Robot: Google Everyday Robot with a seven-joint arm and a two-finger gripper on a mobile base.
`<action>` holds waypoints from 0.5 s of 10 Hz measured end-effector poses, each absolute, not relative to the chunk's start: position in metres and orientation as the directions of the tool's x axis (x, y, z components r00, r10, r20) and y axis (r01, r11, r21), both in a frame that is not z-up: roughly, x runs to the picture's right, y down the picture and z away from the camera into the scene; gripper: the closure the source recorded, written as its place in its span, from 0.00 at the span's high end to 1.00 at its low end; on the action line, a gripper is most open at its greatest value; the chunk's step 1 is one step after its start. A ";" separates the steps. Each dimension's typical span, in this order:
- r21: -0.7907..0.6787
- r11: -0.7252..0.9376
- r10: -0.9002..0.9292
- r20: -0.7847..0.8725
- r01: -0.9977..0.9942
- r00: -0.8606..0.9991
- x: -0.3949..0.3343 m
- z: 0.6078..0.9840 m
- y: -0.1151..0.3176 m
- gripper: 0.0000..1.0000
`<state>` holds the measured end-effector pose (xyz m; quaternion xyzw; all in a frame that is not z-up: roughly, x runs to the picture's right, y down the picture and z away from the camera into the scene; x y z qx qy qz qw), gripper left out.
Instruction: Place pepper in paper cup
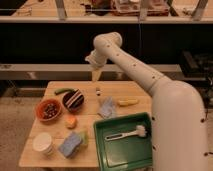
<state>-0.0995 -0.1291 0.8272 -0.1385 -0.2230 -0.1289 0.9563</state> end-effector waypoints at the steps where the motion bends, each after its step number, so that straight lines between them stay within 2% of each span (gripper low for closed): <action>1: -0.208 0.923 -0.202 0.457 0.325 0.866 -0.119 0.830 -0.135 0.80; 3: -0.219 0.904 -0.241 0.446 0.366 0.862 -0.179 0.840 -0.155 0.80; 5: -0.224 0.896 -0.258 0.441 0.384 0.859 -0.207 0.843 -0.163 0.80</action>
